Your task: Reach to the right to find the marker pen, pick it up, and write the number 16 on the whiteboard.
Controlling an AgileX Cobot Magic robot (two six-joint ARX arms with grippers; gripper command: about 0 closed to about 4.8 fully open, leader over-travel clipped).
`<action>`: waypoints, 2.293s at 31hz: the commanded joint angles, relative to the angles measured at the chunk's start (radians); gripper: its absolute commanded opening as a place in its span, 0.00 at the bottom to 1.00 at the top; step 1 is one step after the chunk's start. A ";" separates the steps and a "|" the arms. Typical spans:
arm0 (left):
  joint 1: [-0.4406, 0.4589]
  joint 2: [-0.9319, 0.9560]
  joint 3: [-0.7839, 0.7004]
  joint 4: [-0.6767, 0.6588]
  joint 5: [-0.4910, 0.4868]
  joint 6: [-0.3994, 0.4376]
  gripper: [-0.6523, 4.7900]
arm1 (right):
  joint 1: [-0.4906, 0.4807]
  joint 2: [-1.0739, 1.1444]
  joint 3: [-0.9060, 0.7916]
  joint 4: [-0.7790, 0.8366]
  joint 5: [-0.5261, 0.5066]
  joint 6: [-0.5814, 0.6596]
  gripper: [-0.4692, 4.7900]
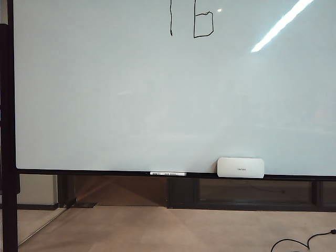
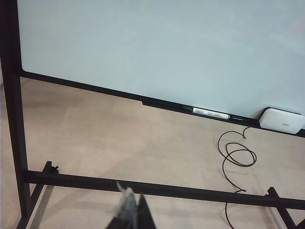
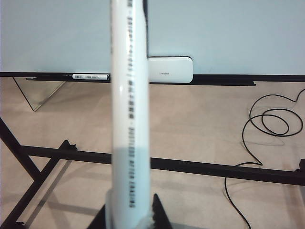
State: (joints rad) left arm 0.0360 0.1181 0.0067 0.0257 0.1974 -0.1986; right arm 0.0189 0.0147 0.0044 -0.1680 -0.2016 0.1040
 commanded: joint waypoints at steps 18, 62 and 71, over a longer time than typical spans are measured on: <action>0.002 0.001 0.002 -0.018 0.005 0.007 0.11 | 0.001 0.000 0.003 0.000 0.043 0.053 0.08; 0.002 0.001 0.002 -0.018 0.005 0.007 0.11 | 0.001 0.000 0.003 0.001 0.046 0.053 0.08; 0.002 0.001 0.002 -0.018 0.005 0.007 0.11 | 0.001 0.000 0.003 0.000 0.046 0.053 0.08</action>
State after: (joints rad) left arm 0.0383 0.1181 0.0067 -0.0013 0.1982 -0.1982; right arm 0.0189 0.0139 0.0048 -0.1776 -0.1539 0.1532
